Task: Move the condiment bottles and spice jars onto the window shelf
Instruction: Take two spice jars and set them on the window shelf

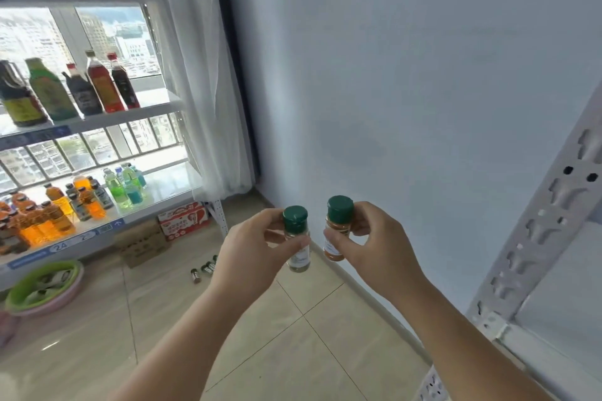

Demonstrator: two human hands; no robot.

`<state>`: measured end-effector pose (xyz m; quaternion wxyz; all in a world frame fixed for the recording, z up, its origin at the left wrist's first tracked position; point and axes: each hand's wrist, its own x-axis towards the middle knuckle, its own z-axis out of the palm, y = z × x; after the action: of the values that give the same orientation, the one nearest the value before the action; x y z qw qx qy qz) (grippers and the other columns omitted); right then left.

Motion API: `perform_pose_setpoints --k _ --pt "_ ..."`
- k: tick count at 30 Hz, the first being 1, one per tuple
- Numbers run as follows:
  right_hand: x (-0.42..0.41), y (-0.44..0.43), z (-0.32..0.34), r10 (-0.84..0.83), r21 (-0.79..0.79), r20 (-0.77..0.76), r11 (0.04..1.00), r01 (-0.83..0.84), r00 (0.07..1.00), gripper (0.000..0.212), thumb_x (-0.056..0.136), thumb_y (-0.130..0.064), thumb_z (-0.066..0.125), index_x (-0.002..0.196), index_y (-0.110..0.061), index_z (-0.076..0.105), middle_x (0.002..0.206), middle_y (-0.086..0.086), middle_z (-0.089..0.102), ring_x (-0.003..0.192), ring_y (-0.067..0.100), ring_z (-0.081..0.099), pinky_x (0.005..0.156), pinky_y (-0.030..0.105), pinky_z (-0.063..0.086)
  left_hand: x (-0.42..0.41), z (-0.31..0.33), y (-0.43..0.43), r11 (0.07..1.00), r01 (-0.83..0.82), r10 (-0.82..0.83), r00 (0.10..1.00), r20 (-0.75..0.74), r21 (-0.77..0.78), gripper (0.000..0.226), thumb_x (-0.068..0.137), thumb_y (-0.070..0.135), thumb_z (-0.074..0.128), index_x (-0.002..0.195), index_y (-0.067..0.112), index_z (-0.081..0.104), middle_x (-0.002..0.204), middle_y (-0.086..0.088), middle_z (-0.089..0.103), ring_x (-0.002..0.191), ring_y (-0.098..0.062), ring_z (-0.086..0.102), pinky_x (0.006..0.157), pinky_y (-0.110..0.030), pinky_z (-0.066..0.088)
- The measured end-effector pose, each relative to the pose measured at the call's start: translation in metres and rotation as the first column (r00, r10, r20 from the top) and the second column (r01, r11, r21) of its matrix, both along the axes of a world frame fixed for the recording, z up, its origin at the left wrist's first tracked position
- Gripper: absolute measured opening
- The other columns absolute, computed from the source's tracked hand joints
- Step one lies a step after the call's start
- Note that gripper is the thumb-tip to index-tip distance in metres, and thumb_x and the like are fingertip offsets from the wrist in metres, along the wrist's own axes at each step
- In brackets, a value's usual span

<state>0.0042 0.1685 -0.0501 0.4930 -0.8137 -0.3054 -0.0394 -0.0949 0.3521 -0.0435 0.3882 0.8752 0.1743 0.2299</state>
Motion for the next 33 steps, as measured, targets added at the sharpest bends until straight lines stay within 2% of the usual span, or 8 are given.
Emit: perform_pose_setpoints --k 3,5,8,12,20,25,29,33 --pt "0.032 0.033 0.001 0.048 0.016 0.006 0.999 -0.048 0.999 0.023 0.086 -0.039 0.079 0.102 -0.035 0.062 0.094 -0.026 0.066 0.096 -0.013 0.058 0.075 0.001 0.043 0.024 0.002 0.028 0.999 -0.042 0.042 0.999 -0.013 0.013 0.032 0.080 0.043 0.083 0.110 0.041 0.072 0.091 0.035 0.071 0.082 0.011 0.067 0.073 -0.029 0.060" --pt "0.054 0.056 0.003 0.072 0.032 0.007 0.997 -0.072 0.997 0.023 0.086 -0.038 0.079 0.102 -0.036 0.062 0.093 -0.027 0.066 0.095 -0.015 0.058 0.074 0.001 0.043 0.042 0.006 0.048 0.996 -0.080 0.080 0.997 0.002 0.031 0.034 0.079 0.043 0.085 0.110 0.041 0.072 0.090 0.037 0.070 0.082 0.012 0.067 0.071 -0.022 0.056" --pt "0.084 0.087 0.004 0.114 0.027 0.014 0.993 -0.115 0.993 0.023 0.086 -0.039 0.079 0.101 -0.035 0.063 0.092 -0.025 0.067 0.094 -0.012 0.059 0.074 0.006 0.044 0.065 0.012 0.075 0.990 -0.125 0.124 0.992 0.013 0.063 0.036 0.079 0.044 0.084 0.112 0.040 0.073 0.091 0.033 0.072 0.082 0.012 0.067 0.071 -0.014 0.049" --pt "0.117 0.125 0.008 0.171 -0.002 0.034 0.985 -0.171 0.985 0.023 0.085 -0.042 0.077 0.102 -0.037 0.062 0.093 -0.024 0.067 0.094 -0.009 0.059 0.077 0.012 0.048 0.087 0.016 0.103 0.980 -0.191 0.189 0.981 0.041 0.047 0.034 0.079 0.046 0.083 0.110 0.040 0.072 0.091 0.034 0.072 0.082 0.012 0.067 0.074 -0.018 0.052" --pt "0.154 0.191 0.008 0.278 -0.047 0.032 0.960 -0.277 0.960 0.023 0.086 -0.040 0.078 0.103 -0.035 0.065 0.094 -0.025 0.067 0.095 -0.012 0.058 0.073 0.003 0.043 0.117 0.010 0.161 0.958 -0.283 0.280 0.958 0.060 0.039 0.034 0.079 0.048 0.082 0.110 0.039 0.072 0.091 0.029 0.073 0.081 0.011 0.067 0.074 -0.019 0.055" --pt "0.174 0.245 0.006 0.304 -0.061 0.038 0.952 -0.301 0.952 0.021 0.085 -0.042 0.078 0.100 -0.035 0.066 0.093 -0.022 0.069 0.093 -0.004 0.061 0.080 0.017 0.052 0.130 0.005 0.214 0.949 -0.313 0.312 0.948 0.061 0.016 0.031 0.079 0.047 0.082 0.107 0.041 0.070 0.089 0.030 0.072 0.081 0.013 0.066 0.068 -0.013 0.047" --pt "0.187 0.293 0.011 0.322 -0.075 0.055 0.945 -0.318 0.945 0.018 0.085 -0.041 0.078 0.098 -0.035 0.066 0.092 -0.018 0.070 0.090 0.002 0.063 0.080 0.024 0.053 0.146 0.005 0.267 0.944 -0.329 0.329 0.943 0.055 0.005 0.032 0.078 0.051 0.082 0.106 0.042 0.069 0.089 0.031 0.072 0.081 0.013 0.066 0.072 -0.019 0.052" --pt "0.199 0.347 0.018 0.334 -0.093 0.075 0.940 -0.327 0.940 0.018 0.085 -0.040 0.079 0.091 -0.042 0.062 0.089 -0.022 0.068 0.092 -0.002 0.062 0.078 0.016 0.049 0.158 0.007 0.322 0.947 -0.320 0.320 0.945 0.064 -0.012 0.035 0.079 0.052 0.082 0.110 0.040 0.070 0.091 0.030 0.073 0.080 0.011 0.068 0.075 -0.023 0.056"
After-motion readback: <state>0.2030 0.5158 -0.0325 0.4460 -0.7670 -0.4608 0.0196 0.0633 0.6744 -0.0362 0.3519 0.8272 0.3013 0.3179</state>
